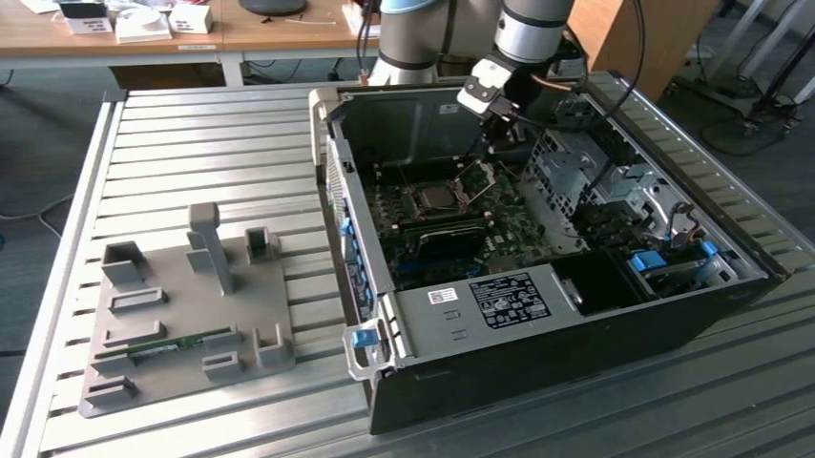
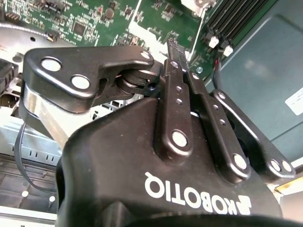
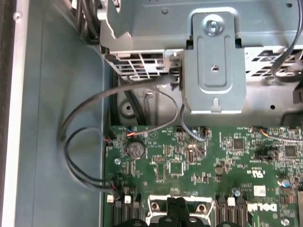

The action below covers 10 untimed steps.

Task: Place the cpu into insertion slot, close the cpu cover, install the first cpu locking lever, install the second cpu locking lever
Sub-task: 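Close the cpu cover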

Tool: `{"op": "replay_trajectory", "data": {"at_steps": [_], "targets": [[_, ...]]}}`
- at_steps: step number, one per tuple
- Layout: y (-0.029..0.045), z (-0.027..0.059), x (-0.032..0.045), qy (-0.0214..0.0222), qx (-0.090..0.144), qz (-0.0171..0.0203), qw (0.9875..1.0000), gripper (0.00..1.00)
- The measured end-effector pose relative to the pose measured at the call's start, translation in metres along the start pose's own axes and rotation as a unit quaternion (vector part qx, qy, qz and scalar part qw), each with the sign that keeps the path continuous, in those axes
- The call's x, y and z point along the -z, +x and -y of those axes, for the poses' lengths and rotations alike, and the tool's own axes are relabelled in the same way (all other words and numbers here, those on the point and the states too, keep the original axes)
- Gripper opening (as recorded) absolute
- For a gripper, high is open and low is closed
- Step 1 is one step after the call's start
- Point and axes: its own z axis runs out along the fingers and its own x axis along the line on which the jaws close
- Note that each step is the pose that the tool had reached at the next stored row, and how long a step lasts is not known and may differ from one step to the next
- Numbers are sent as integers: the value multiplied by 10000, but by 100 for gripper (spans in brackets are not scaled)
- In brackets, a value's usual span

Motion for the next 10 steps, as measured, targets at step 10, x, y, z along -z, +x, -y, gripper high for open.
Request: {"op": "replay_trajectory", "data": {"at_steps": [10], "targets": [[16, -119, -15, 0, -1, -1, 10000, 11]]}}
